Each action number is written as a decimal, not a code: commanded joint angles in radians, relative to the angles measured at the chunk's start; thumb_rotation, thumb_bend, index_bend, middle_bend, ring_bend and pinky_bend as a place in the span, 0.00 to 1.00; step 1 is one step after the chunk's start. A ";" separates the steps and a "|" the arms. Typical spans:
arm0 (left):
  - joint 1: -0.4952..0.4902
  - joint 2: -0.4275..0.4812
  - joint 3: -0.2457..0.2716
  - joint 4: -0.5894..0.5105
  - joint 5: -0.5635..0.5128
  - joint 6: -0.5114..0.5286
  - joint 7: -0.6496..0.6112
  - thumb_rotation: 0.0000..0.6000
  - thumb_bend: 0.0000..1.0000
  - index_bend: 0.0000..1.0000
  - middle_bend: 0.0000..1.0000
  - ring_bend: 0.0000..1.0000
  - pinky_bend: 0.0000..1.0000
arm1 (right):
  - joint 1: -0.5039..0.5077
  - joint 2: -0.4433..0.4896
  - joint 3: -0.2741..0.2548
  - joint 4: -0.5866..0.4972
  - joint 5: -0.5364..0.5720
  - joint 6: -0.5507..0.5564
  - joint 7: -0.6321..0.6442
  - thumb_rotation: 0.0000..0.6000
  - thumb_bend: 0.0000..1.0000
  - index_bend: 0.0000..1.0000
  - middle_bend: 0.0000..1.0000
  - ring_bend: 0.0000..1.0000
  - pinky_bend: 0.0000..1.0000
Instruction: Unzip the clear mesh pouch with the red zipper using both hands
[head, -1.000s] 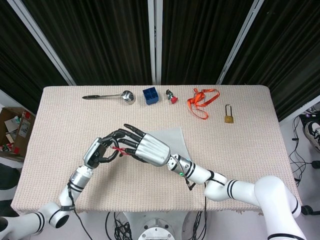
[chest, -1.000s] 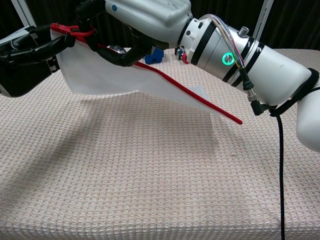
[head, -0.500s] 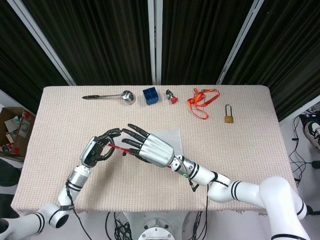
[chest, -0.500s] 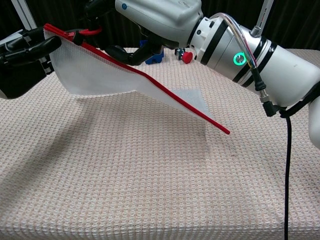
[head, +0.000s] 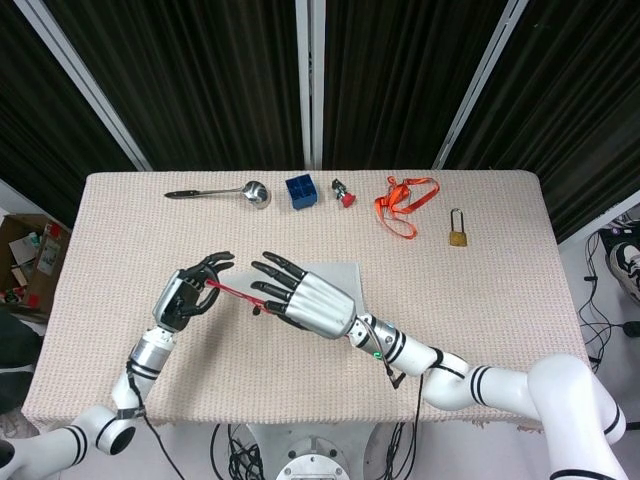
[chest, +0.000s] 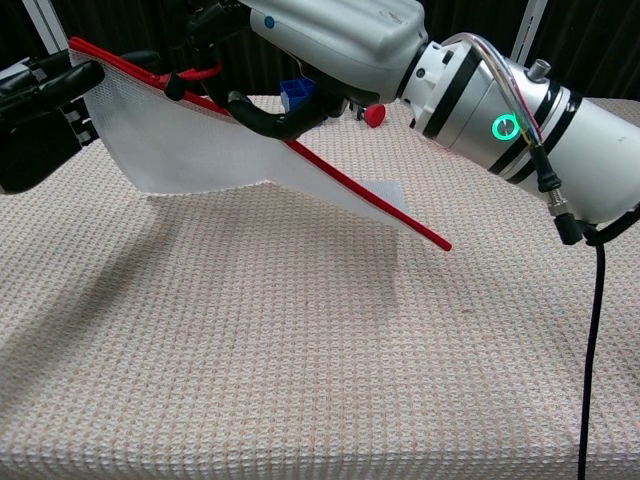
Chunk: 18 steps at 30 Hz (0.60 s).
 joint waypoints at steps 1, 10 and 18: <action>0.003 0.000 -0.005 0.009 -0.007 -0.004 -0.002 1.00 0.46 0.69 0.24 0.11 0.16 | -0.021 0.022 -0.016 -0.024 -0.008 0.011 -0.017 1.00 0.48 0.90 0.23 0.00 0.00; 0.006 -0.012 -0.017 0.045 -0.036 -0.041 0.000 1.00 0.47 0.69 0.24 0.11 0.16 | -0.111 0.100 -0.070 -0.117 -0.019 0.050 -0.076 1.00 0.48 0.91 0.23 0.00 0.00; 0.004 -0.033 -0.028 0.073 -0.056 -0.076 0.015 1.00 0.47 0.69 0.24 0.11 0.16 | -0.194 0.159 -0.123 -0.167 -0.036 0.088 -0.105 1.00 0.48 0.91 0.23 0.00 0.00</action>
